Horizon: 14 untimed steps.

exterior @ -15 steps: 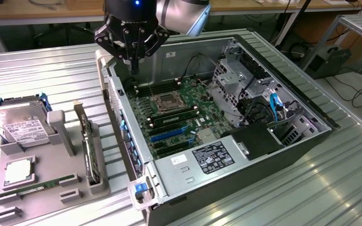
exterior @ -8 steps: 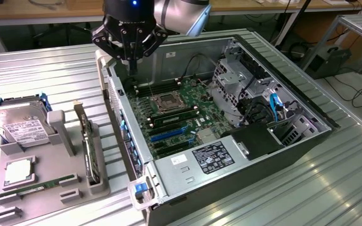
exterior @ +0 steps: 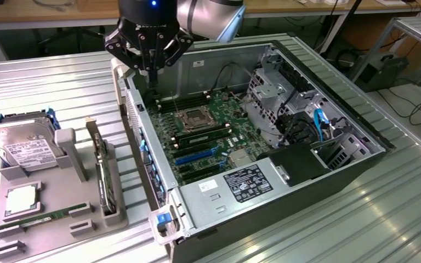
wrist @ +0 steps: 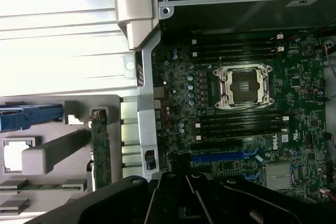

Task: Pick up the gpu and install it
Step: 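Reach for the gpu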

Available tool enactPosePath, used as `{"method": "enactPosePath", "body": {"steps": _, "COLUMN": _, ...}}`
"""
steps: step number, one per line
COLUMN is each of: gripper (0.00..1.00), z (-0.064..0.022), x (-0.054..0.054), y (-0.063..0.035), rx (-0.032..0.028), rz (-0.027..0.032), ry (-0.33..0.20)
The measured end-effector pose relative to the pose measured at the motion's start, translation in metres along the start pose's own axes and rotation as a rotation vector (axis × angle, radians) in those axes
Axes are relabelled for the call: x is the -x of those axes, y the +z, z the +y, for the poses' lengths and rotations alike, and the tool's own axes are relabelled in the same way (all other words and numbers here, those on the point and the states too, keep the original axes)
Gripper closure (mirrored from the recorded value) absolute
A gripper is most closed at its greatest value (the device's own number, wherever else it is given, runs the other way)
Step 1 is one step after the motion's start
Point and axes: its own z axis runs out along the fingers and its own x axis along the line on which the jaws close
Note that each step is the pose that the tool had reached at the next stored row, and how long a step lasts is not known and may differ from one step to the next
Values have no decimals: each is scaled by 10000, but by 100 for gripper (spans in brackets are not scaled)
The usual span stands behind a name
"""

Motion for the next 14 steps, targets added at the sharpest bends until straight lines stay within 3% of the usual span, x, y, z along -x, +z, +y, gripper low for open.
{"method": "enactPosePath", "body": {"steps": 14, "gripper": 89, "z": -4, "x": -60, "y": -2, "rx": 0, "rz": 0, "ry": 0}}
